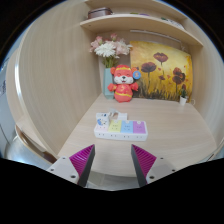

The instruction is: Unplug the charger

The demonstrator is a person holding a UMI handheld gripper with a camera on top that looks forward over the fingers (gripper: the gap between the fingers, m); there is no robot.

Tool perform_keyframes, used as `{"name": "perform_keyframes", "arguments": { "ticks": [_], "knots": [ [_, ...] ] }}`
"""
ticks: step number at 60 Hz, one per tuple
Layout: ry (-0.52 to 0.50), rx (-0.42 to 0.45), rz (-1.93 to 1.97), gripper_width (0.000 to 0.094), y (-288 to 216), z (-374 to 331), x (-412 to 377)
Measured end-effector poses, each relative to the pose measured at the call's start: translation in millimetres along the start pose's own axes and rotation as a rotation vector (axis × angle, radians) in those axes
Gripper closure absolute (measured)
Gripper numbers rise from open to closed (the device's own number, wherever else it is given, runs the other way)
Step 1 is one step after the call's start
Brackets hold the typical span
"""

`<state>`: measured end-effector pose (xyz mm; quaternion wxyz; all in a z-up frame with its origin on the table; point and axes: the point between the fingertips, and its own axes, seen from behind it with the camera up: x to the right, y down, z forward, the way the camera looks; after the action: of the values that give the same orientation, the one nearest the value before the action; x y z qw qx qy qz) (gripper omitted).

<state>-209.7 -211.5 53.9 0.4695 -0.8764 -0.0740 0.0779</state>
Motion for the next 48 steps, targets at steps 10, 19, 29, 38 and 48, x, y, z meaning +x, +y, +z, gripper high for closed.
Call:
{"name": "perform_keyframes", "arguments": {
  "ticks": [10,19,29,38,48],
  "knots": [
    [-0.029,0.003,0.001,0.0230,-37,71,-28],
    [-0.033,0.005,-0.015,0.0344,-56,124,-37],
    [0.008,0.039,-0.045,0.0698,-63,131,-29],
    [0.037,0.062,-0.038,0.0763,-66,142,-32],
    [0.025,-0.003,0.000,0.0775,-63,147,-31]
  ]
}}
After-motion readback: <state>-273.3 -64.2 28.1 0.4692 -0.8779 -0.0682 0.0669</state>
